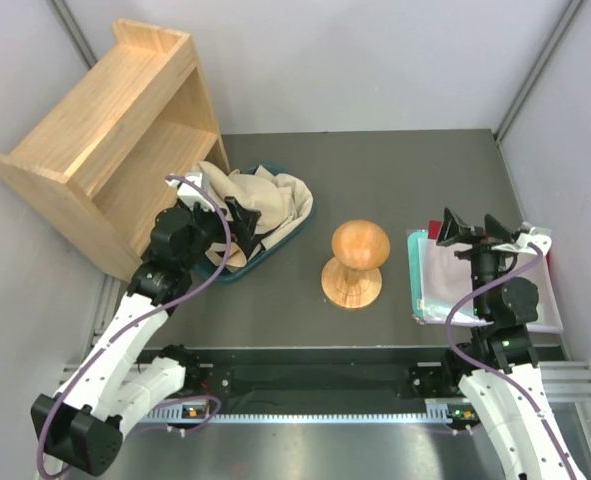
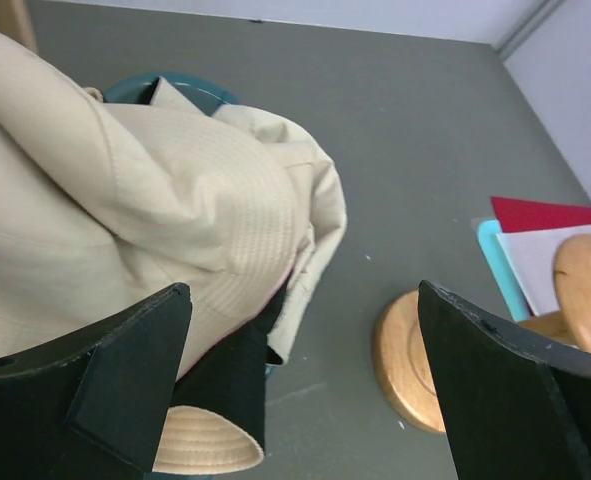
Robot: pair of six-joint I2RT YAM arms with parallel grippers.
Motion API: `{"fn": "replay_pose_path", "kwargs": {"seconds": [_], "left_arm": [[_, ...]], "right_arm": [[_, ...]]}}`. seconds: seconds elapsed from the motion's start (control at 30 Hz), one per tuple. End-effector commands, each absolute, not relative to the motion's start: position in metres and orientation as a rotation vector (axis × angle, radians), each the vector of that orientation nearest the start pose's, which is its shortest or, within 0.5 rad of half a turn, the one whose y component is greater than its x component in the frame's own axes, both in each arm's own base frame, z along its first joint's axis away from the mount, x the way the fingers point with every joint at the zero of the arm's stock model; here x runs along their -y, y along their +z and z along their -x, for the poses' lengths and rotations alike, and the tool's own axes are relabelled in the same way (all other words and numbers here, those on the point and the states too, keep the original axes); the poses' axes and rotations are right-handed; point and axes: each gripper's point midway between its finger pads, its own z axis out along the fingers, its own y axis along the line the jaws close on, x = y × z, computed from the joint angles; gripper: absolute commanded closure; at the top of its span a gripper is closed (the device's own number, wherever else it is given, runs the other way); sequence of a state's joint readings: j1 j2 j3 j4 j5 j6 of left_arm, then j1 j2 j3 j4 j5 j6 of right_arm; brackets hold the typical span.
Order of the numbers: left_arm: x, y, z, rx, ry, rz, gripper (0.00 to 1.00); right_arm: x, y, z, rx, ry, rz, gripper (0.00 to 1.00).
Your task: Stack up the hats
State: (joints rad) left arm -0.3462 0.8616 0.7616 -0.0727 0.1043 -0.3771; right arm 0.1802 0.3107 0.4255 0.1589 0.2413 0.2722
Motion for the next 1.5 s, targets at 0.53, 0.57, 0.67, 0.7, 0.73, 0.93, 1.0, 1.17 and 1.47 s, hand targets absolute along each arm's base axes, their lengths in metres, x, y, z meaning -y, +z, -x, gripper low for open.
{"fn": "replay_pose_path", "kwargs": {"seconds": [0.53, 0.57, 0.67, 0.7, 0.73, 0.93, 1.0, 1.17, 1.47], "left_arm": [[0.106, 0.279, -0.352, -1.886, -0.192, 0.002, 0.01], [0.107, 0.276, -0.354, -1.913, -0.175, -0.004, 0.02], [0.111, 0.283, -0.369, -1.925, -0.09, -0.022, 0.04], [0.114, 0.275, -0.376, -1.948, -0.047, -0.032, 0.04], [0.114, 0.284, -0.383, -1.932, -0.028, -0.025, 0.04], [0.097, 0.262, -0.418, -2.022, 0.192, 0.054, 0.09], [0.095, 0.255, -0.423, -2.032, 0.214, 0.077, 0.11], [0.08, 0.25, -0.424, -2.003, 0.301, 0.159, 0.15], [0.066, 0.227, -0.435, -2.012, 0.225, 0.2, 0.21]], "right_arm": [[-0.02, 0.32, -0.262, -1.274, 0.282, -0.284, 0.0], [-0.02, 0.318, -0.263, -1.279, 0.282, -0.287, 0.0], [-0.022, 0.318, -0.264, -1.284, 0.29, -0.282, 0.0], [-0.023, 0.318, -0.263, -1.283, 0.296, -0.275, 0.0], [-0.024, 0.318, -0.263, -1.282, 0.297, -0.274, 0.0], [-0.026, 0.319, -0.261, -1.285, 0.302, -0.257, 0.0], [-0.025, 0.319, -0.261, -1.284, 0.298, -0.258, 0.0], [-0.026, 0.315, -0.265, -1.301, 0.301, -0.262, 0.0], [-0.03, 0.312, -0.27, -1.319, 0.309, -0.255, 0.0]]}}
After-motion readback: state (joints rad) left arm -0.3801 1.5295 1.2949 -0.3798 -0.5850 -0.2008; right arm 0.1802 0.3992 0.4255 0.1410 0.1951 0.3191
